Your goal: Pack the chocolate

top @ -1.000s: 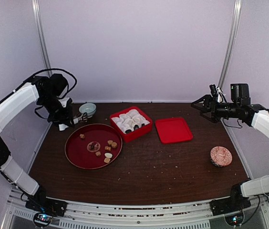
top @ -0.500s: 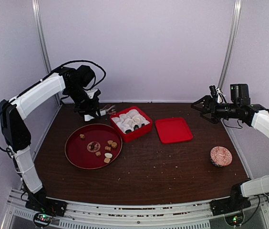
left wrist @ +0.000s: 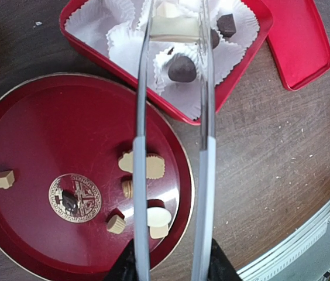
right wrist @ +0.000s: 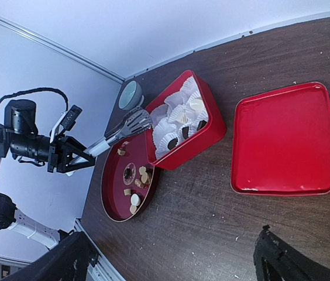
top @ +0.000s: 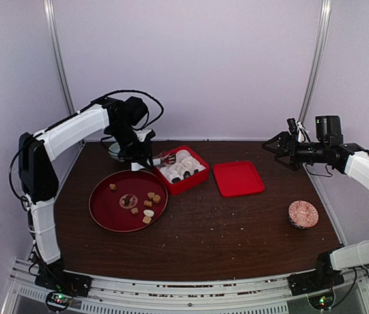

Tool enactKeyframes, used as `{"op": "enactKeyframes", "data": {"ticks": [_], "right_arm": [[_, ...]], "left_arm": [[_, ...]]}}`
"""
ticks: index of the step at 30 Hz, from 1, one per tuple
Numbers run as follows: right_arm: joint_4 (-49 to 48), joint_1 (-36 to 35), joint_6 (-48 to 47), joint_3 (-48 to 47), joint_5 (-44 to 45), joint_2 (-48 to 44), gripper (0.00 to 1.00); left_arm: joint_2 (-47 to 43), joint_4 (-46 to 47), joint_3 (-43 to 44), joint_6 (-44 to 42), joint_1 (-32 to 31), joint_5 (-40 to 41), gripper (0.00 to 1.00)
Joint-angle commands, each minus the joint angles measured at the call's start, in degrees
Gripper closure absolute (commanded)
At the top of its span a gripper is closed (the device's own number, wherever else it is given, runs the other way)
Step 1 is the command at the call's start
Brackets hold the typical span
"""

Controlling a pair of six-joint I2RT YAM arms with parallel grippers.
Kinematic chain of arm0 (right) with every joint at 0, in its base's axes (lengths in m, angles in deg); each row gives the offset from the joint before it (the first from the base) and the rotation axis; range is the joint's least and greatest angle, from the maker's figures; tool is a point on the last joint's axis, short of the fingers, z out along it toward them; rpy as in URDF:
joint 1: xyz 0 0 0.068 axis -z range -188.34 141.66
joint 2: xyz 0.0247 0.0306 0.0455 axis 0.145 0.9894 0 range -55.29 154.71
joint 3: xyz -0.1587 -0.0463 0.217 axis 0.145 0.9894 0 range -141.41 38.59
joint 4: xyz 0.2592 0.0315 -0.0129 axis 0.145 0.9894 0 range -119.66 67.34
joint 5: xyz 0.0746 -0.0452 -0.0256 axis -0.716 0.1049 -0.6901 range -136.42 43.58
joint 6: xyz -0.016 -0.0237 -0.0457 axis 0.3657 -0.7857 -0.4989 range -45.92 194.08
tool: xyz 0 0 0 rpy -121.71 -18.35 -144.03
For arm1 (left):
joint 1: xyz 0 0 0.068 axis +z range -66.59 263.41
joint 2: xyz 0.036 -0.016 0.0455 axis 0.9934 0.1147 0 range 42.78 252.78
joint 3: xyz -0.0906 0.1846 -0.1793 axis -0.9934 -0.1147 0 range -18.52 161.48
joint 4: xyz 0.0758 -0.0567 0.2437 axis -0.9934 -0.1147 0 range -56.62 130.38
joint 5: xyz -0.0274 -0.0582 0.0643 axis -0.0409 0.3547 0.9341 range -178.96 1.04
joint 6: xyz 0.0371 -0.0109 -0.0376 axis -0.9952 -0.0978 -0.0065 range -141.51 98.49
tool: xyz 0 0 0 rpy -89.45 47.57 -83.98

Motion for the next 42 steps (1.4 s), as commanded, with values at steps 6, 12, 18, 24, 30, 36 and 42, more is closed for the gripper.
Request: {"op": "enactKeyframes", "data": {"ticks": [6, 12, 18, 24, 30, 36, 42], "right_arm": [[-0.54, -0.47, -0.49, 0.58, 0.77, -0.56, 0.0], [-0.77, -0.47, -0.24, 0.58, 0.82, -0.42, 0.0], [-1.23, -0.47, 0.08, 0.37, 0.8, 0.08, 0.0], [-1.24, -0.47, 0.03, -0.02, 0.71, 0.48, 0.0], [-1.51, -0.47, 0.2, -0.42, 0.65, 0.91, 0.0], [-2.08, -0.47, 0.33, -0.71, 0.46, 1.18, 0.0], [-2.31, -0.47, 0.06, -0.93, 0.13, 1.44, 0.0]], "left_arm": [[2.86, 2.08, 2.16, -1.77, -0.1, 0.13, 0.71], [3.87, 1.62, 2.04, -2.05, -0.1, 1.36, 0.68], [5.24, 0.34, 3.28, -3.02, -0.12, 3.05, 0.67], [6.17, -0.03, 4.06, -3.07, -0.07, 3.68, 0.63], [6.29, -0.86, 4.31, -2.99, -0.14, 5.03, 0.58], [4.87, -0.96, 5.31, -3.12, -0.07, 4.57, 0.58], [-1.65, 2.1, 2.15, -3.54, -0.11, 4.77, 0.58]]}}
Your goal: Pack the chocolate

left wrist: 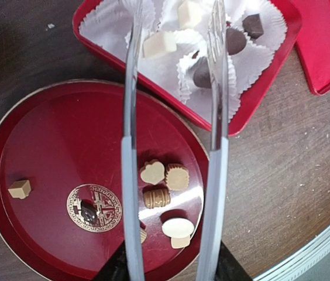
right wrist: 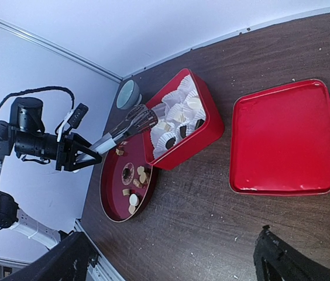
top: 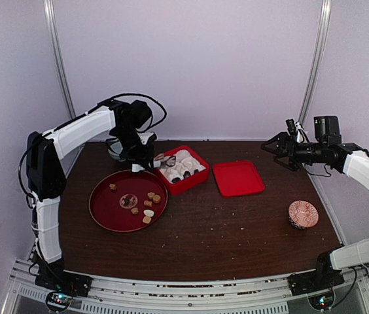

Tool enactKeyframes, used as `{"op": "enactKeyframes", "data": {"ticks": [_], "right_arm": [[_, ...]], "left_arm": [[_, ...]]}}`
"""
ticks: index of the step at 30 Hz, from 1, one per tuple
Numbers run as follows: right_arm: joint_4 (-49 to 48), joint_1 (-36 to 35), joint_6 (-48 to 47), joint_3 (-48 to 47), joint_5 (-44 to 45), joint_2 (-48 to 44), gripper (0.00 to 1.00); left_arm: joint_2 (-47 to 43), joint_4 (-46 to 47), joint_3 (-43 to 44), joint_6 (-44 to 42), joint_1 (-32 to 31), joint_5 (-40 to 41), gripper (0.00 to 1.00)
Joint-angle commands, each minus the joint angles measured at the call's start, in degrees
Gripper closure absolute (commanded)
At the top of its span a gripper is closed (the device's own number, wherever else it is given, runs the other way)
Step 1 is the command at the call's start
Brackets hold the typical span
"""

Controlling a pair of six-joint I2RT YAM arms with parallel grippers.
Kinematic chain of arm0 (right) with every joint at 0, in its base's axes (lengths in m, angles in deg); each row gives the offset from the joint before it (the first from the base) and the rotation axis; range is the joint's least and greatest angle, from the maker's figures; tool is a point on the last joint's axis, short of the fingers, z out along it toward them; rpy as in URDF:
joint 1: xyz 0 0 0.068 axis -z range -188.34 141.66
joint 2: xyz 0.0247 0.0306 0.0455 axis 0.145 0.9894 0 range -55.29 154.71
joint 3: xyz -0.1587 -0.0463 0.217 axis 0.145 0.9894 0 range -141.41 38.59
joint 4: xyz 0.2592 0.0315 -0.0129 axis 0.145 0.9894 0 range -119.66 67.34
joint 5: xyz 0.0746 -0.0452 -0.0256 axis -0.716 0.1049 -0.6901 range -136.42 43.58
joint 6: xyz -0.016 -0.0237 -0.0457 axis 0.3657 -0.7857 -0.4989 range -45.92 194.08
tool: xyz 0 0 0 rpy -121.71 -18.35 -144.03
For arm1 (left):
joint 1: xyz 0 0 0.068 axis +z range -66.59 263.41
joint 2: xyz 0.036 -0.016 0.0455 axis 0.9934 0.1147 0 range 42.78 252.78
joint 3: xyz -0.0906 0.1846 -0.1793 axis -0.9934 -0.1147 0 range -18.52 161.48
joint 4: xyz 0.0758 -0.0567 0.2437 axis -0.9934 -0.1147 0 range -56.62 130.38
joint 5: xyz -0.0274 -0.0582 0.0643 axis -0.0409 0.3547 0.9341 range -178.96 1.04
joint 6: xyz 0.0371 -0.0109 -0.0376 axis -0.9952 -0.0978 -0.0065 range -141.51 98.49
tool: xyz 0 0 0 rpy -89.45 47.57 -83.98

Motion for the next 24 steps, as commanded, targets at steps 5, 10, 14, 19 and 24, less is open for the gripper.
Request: {"op": "enactKeyframes", "data": {"ticks": [5, 10, 14, 19, 24], "right_arm": [[-1.14, -0.47, -1.01, -1.49, -0.25, 0.57, 0.0], [0.1, -0.47, -2.04, -1.79, -0.52, 0.57, 0.0], [0.09, -0.47, -2.21, -1.34, -0.96, 0.73, 0.0], [0.19, -0.47, -2.37, -0.93, -1.24, 0.71, 0.0], [0.45, -0.47, -2.43, -0.9, -1.33, 0.64, 0.0]], "left_arm": [[-14.46, 5.41, -9.78, -1.68, -0.08, 0.86, 0.58], [-24.27, 7.55, -21.47, -1.36, -0.12, 1.22, 0.59], [-30.32, 8.69, -30.7, -0.71, -0.04, 0.99, 0.59], [-34.52, 9.73, -39.05, 0.59, -0.09, 2.17, 0.61], [-33.98, 11.21, -42.55, 0.25, -0.14, 2.14, 0.62]]}}
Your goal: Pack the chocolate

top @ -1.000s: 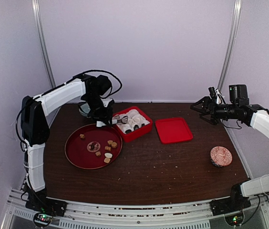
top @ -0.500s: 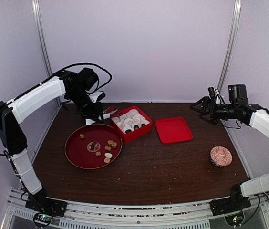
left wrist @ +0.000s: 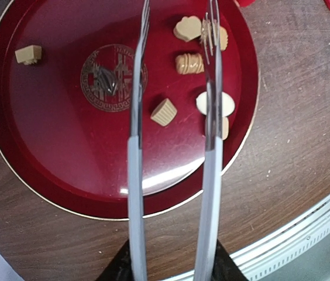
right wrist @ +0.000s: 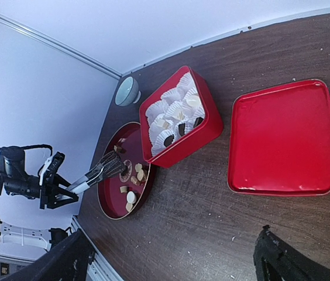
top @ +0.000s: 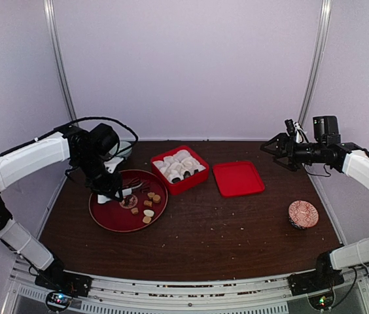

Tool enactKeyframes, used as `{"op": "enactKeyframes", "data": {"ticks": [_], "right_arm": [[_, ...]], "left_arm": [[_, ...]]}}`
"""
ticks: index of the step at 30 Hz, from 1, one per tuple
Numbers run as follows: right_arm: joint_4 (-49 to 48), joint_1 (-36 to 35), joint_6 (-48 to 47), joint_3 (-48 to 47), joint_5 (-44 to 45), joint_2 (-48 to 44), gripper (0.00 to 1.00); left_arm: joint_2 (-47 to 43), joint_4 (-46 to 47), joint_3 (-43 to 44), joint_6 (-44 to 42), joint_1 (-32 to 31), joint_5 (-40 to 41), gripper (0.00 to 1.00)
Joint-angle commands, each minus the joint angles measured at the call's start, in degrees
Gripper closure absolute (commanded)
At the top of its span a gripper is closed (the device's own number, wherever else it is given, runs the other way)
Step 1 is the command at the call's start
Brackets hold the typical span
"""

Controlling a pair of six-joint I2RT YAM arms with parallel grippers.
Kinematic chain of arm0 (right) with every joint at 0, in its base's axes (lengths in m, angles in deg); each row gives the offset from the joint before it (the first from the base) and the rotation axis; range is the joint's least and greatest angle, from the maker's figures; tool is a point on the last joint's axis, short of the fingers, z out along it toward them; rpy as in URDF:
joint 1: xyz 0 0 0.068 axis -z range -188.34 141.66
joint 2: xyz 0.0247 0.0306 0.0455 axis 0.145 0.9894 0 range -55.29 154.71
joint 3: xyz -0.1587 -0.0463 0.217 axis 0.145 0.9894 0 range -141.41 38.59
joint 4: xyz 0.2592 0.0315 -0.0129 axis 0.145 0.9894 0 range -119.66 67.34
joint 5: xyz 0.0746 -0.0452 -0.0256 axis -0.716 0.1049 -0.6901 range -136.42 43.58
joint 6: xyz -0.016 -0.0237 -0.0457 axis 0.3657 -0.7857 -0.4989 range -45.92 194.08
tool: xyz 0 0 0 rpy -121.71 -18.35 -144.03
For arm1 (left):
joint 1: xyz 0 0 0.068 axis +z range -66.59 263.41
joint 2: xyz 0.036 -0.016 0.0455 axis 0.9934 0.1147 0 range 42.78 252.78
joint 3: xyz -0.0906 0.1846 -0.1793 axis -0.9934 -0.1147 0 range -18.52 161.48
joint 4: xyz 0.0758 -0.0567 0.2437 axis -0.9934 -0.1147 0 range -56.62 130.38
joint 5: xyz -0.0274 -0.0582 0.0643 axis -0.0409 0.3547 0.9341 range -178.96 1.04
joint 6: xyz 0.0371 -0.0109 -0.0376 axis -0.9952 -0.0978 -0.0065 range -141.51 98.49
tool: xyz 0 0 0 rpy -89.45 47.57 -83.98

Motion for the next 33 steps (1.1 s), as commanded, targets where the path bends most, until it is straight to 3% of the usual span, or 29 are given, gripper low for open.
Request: {"op": "enactKeyframes", "data": {"ticks": [1, 33], "right_arm": [[0.05, -0.47, -0.84, -0.64, -0.94, -0.12, 0.0], [0.56, -0.48, -0.14, -0.52, 0.14, -1.25, 0.0]], "left_arm": [[-0.37, 4.89, -1.48, -0.18, -0.1, 0.61, 0.63], [10.04, 4.85, 2.28, -3.94, -0.78, -0.2, 0.65]]}}
